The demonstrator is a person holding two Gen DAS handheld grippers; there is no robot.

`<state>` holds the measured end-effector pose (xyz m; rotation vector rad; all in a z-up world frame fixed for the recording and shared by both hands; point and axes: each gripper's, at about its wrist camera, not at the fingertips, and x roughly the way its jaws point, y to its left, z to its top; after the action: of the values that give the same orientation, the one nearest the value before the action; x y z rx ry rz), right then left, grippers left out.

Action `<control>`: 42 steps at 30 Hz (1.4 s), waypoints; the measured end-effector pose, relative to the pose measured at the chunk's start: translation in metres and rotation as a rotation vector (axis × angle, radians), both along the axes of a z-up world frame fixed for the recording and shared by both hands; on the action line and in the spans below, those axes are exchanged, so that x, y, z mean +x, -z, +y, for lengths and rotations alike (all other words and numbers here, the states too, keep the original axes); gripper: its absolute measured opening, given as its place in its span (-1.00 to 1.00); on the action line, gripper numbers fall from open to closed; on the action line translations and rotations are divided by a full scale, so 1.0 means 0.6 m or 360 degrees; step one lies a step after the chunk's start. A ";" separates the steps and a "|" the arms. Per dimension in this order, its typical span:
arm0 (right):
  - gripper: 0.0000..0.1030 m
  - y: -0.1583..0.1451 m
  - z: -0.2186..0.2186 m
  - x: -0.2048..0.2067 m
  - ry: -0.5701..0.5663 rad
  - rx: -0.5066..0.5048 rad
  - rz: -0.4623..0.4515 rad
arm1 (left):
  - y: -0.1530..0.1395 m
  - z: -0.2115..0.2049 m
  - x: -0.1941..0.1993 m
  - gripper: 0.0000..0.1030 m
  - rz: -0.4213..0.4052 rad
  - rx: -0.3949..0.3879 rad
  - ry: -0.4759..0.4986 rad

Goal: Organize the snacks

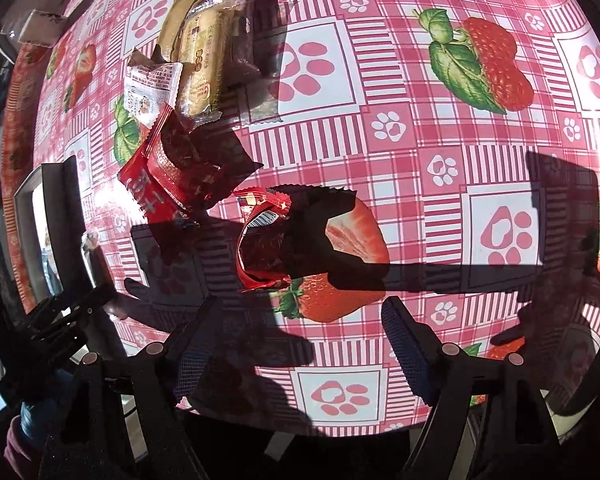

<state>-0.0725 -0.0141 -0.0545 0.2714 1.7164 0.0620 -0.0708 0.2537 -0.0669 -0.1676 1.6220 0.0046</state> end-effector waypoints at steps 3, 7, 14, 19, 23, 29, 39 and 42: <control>0.59 0.012 0.000 0.011 0.0007 -0.0028 0.0004 | 0.003 -0.005 0.011 0.48 0.0014 0.0043 -0.0016; 0.59 0.029 0.014 0.035 0.0035 -0.0033 0.0005 | 0.009 -0.016 0.022 0.54 0.0050 0.0120 0.0020; 0.03 0.043 0.069 0.051 -0.0195 -0.0248 -0.0031 | 0.006 -0.034 0.025 0.40 0.0033 0.0154 0.0033; -0.47 0.030 0.088 0.038 -0.0354 -0.0224 -0.0058 | -0.007 -0.091 0.020 -0.67 -0.0018 0.0124 0.0197; -0.47 0.010 0.077 0.022 -0.0331 -0.0072 -0.0081 | -0.034 -0.108 0.001 -0.67 -0.0093 -0.0008 0.0170; -0.47 -0.046 0.099 0.007 -0.0395 0.0032 -0.0161 | -0.094 -0.091 -0.016 -0.67 -0.0241 -0.0089 0.0125; -0.47 -0.102 0.224 0.036 -0.0584 0.0136 -0.0267 | -0.154 0.059 -0.036 -0.67 -0.0408 -0.0077 -0.0078; -0.47 -0.107 0.272 0.045 -0.0657 0.0169 -0.0282 | -0.162 0.091 -0.047 -0.67 -0.0429 -0.0046 -0.0136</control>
<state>-0.0454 0.1490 0.0099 -0.0145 1.5708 0.4680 -0.0992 0.3086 0.0306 -0.2494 1.3457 0.0234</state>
